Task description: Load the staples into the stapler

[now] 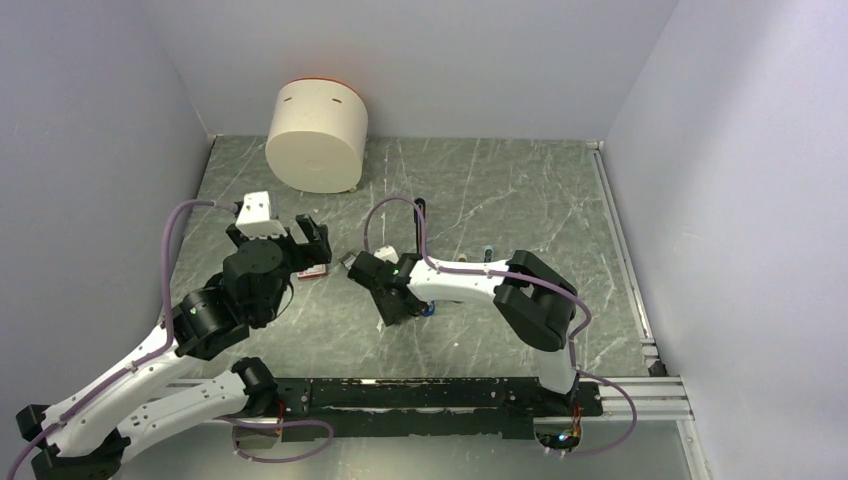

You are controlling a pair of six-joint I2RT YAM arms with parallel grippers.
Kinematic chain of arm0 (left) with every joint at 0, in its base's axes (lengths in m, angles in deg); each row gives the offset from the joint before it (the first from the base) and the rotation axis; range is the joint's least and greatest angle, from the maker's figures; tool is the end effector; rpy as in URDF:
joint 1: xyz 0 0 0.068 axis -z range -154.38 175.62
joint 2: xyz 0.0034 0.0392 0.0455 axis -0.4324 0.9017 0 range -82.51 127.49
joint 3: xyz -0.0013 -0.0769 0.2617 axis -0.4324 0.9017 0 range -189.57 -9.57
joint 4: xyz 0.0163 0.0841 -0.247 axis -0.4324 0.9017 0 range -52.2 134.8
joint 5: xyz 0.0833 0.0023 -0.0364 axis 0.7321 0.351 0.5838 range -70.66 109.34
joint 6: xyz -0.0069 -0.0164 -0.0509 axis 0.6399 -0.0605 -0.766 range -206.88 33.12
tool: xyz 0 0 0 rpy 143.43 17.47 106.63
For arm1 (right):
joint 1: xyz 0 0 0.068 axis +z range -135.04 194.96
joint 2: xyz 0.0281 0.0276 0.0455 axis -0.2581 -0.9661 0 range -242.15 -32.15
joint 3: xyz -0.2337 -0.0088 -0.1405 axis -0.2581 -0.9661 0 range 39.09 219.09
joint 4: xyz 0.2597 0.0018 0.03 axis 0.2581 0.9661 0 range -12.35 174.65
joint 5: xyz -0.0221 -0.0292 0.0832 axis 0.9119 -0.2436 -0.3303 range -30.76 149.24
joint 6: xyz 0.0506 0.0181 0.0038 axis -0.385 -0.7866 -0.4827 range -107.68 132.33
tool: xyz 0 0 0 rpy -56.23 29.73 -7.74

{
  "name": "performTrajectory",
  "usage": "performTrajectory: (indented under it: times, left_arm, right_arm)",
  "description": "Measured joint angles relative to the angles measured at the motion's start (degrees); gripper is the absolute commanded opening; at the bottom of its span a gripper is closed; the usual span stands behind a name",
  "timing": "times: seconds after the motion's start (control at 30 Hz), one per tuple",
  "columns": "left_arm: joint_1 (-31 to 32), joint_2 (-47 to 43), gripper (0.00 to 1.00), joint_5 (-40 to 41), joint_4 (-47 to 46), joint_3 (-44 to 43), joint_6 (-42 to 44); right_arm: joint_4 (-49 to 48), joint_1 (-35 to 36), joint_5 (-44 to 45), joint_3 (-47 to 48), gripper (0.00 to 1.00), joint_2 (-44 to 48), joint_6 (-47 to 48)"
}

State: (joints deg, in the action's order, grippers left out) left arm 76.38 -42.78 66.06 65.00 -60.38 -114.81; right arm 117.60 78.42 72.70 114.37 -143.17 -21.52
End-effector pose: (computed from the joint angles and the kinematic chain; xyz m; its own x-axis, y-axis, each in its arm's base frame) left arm 0.1088 -0.0924 0.3609 -0.1967 -0.2667 -0.9435 -0.0038 0.9625 -0.2713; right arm 0.1752 0.3322 0.1604 -0.8299 -0.4493 -0.3308 -0.4601 0.8865 -0.0496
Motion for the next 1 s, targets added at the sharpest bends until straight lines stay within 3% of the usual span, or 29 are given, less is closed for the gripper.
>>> performTrajectory:
  times: [0.13, 0.4, 1.0]
  left_arm:
    - [0.0, 0.0, 0.97, -0.1, 0.0, 0.0, 0.0]
    - [0.0, 0.0, 0.97, -0.3, 0.0, 0.0, 0.0]
    - [0.0, 0.0, 0.97, -0.3, 0.0, 0.0, 0.0]
  right_arm:
    - [0.5, 0.0, 0.3, -0.6, 0.39, 0.5, -0.6]
    - [-0.9, 0.0, 0.1, -1.5, 0.48, 2.3, -2.2]
    - [-3.0, -0.7, 1.6, -0.3, 0.35, 0.2, -3.5]
